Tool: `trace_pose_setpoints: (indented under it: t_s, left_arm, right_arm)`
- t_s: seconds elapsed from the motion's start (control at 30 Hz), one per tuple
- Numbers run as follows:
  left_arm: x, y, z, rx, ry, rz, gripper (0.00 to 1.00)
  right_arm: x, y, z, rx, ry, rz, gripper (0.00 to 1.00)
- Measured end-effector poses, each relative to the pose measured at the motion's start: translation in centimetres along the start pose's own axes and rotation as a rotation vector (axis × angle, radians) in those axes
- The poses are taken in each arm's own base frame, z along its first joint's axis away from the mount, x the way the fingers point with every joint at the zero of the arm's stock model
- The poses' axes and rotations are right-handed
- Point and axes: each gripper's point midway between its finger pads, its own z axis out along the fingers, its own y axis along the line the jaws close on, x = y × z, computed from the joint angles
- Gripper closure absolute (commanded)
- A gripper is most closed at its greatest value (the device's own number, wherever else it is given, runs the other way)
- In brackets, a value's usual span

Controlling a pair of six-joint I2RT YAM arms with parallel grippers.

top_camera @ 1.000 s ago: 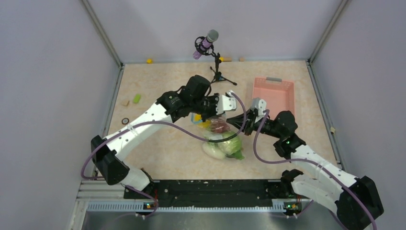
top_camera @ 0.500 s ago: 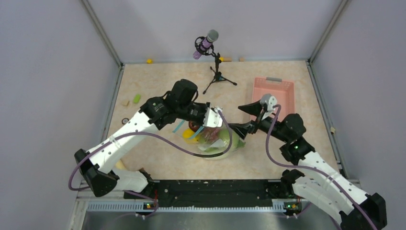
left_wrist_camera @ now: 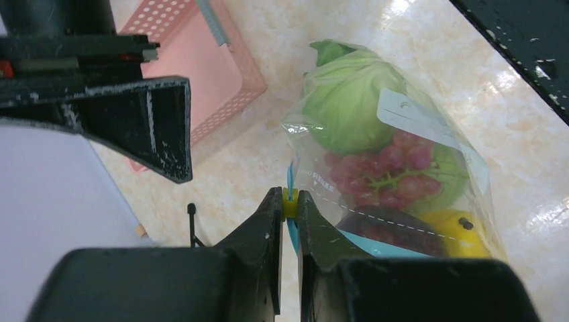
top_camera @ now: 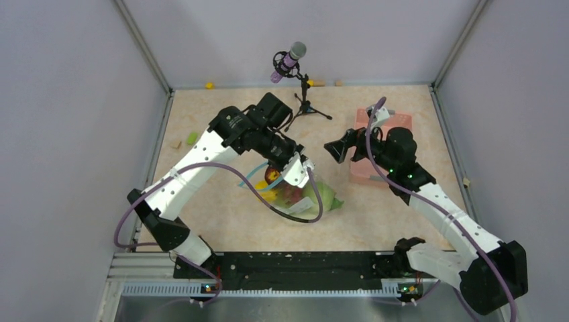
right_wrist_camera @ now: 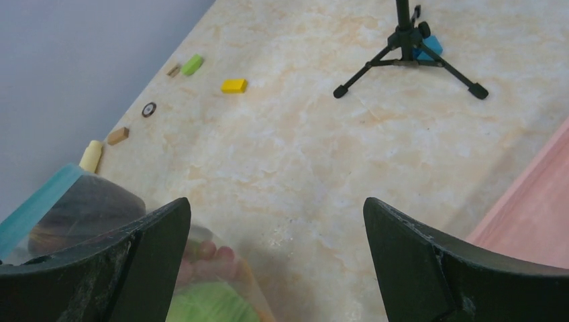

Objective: Place the food in the zip-top bag and seal the zipper

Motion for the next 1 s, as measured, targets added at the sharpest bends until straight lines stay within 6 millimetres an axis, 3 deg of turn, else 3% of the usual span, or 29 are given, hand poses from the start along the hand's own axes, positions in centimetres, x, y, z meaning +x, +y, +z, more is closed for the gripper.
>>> trace_pose_setpoints:
  t_s: [0.13, 0.3, 0.4, 0.8, 0.9, 1.0]
  left_arm:
    - [-0.2, -0.6, 0.7, 0.095, -0.034, 0.054, 1.0]
    - [-1.6, -2.3, 1.6, 0.172, -0.087, 0.116, 1.0]
    - [-2.9, -3.3, 2.5, 0.213, -0.117, 0.154, 1.0]
    - [-4.7, -4.8, 5.0, 0.295, -0.135, 0.134, 1.0]
    - [-5.1, -5.4, 5.6, 0.313, -0.137, 0.135, 1.0]
    - [-5.1, -6.0, 6.0, 0.332, -0.133, 0.127, 1.0]
  right_arm:
    - [0.3, 0.1, 1.2, -0.027, 0.035, 0.023, 0.01]
    - [-1.9, 2.6, 3.4, -0.176, 0.027, 0.024, 0.01]
    - [-2.1, 4.1, 4.5, -0.287, 0.049, 0.036, 0.01]
    - [0.8, 9.6, 7.9, -0.574, 0.289, 0.004, 0.02]
    - [1.5, 9.4, 8.7, -0.565, 0.346, -0.041, 0.02]
    - [3.1, 8.0, 9.1, -0.511, 0.409, -0.094, 0.02]
